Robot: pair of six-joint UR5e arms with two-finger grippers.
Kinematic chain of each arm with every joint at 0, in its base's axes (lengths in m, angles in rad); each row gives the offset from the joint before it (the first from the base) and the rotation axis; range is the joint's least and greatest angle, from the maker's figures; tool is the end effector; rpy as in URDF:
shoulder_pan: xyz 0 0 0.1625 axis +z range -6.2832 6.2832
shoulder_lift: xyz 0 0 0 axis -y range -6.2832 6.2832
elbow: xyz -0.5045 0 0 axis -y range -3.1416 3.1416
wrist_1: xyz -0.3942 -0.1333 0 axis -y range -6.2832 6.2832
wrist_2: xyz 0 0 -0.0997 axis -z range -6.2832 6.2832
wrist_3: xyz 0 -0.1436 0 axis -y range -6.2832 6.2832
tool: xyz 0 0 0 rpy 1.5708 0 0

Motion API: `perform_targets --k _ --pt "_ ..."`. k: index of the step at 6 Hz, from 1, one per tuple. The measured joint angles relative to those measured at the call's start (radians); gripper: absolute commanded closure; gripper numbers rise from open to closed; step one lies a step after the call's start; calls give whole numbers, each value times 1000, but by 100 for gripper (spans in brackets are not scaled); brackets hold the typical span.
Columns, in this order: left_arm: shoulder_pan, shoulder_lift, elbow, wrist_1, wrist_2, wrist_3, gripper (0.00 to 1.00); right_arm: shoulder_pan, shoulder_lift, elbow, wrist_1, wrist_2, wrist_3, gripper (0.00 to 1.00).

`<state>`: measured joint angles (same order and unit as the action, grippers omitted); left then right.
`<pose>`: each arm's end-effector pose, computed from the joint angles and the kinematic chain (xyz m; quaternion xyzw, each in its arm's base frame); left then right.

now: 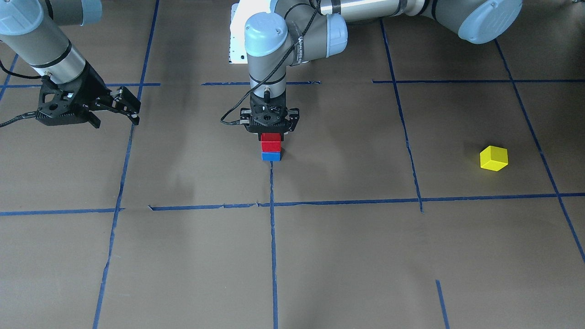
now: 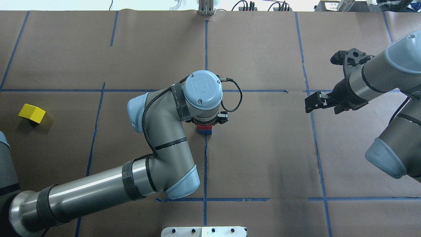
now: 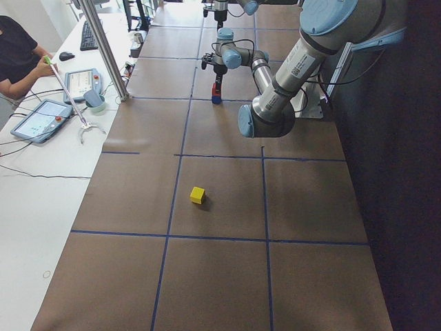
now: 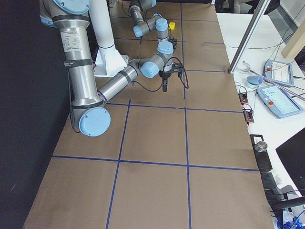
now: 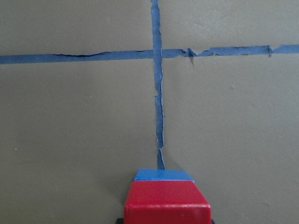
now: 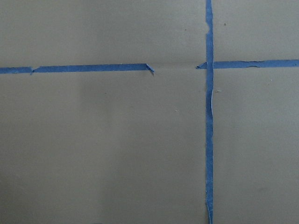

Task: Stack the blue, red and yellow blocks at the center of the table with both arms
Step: 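Lower the red cube onto the blue cube and open the left gripper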

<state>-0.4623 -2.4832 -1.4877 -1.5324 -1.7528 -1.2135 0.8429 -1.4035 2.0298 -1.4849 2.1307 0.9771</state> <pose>0.7002 -0.4688 0.2089 0.0759 0.3853 -0.0133 0.9196 -0.3289 -0.4548 0.4558 0.0255 -0.4227 0.0164 0.9058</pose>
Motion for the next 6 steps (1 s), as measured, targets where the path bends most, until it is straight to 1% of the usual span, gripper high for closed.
perform_targets --k 1,2,3,5,6 --pt "0 0 1 0 1 1 48 0 0 0 0 0 0 0" --pt "1 0 1 0 10 2 14 0 0 0 -1 0 0 0" --pt "3 -1 4 -2 30 5 0 0 0 0 0 0 0 0" --pt "5 -13 4 -7 50 5 0 0 1 0 0 0 0 0" --pt "0 -16 -11 -8 50 6 0 0 2 1 0 0 0 0"
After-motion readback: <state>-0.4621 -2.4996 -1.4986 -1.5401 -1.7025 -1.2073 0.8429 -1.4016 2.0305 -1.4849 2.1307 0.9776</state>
